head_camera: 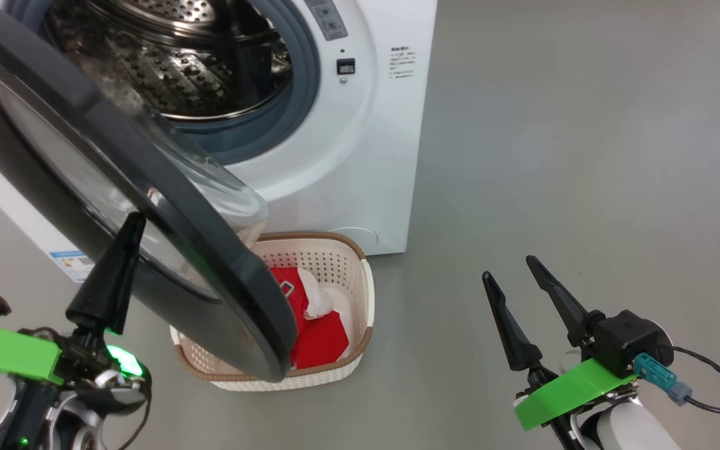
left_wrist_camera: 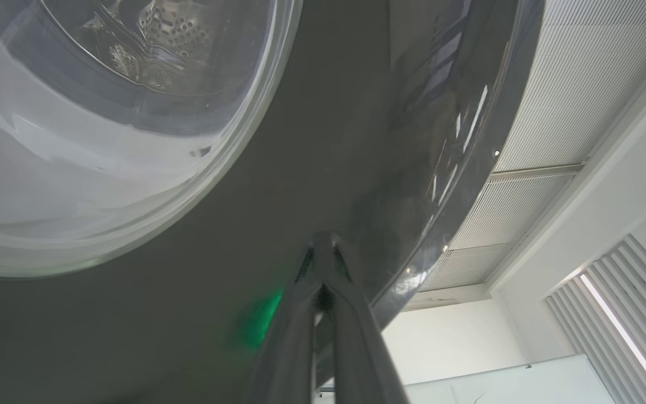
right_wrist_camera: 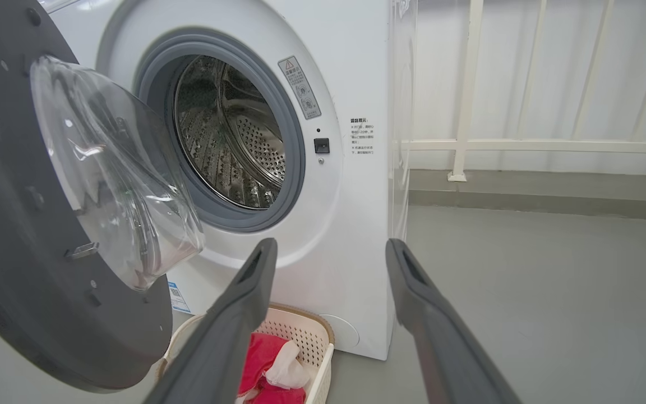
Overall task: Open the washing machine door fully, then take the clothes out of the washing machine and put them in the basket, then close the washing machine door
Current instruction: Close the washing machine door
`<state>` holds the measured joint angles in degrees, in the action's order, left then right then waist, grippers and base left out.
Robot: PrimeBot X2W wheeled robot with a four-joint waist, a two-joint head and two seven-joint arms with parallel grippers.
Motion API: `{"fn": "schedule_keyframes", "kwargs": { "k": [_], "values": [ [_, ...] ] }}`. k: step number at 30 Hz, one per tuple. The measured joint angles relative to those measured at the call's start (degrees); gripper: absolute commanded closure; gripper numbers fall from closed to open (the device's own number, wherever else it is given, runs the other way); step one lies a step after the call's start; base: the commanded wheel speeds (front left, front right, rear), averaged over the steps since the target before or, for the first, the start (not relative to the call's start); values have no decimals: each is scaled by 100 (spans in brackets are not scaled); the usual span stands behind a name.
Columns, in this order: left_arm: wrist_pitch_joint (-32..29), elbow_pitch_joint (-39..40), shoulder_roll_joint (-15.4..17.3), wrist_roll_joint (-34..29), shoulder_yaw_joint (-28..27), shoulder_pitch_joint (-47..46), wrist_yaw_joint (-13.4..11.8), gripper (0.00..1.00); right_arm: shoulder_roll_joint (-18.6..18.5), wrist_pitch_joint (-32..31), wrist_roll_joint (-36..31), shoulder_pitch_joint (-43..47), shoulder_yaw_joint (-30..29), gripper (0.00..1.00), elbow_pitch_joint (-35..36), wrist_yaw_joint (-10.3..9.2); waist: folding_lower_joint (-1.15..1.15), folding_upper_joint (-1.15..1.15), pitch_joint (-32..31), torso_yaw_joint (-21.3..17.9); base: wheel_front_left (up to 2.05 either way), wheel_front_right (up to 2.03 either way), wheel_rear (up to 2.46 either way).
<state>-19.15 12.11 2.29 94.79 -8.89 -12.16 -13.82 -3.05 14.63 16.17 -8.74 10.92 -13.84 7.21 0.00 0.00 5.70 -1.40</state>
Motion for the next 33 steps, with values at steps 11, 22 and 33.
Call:
{"fn": "schedule_keyframes", "kwargs": {
  "k": [11, 22, 33],
  "values": [
    [422, -303, -7, 108, 9, -337, 180, 100, 0, 1, 42, -124, -20, 0, 44, 0, 1, 0, 182, -364, 0, 0, 0],
    [679, -702, -12, 125, 156, -995, 229, 100, 0, 0, 42, -231, -52, 0, 90, 0, 0, 0, 478, -567, 0, 0, 0],
    [1177, -1502, -33, 67, 276, -1868, 327, 100, 0, 1, 44, -360, -5, 0, 108, 0, 0, 0, 701, -714, 0, 0, 0]
  ]
}}
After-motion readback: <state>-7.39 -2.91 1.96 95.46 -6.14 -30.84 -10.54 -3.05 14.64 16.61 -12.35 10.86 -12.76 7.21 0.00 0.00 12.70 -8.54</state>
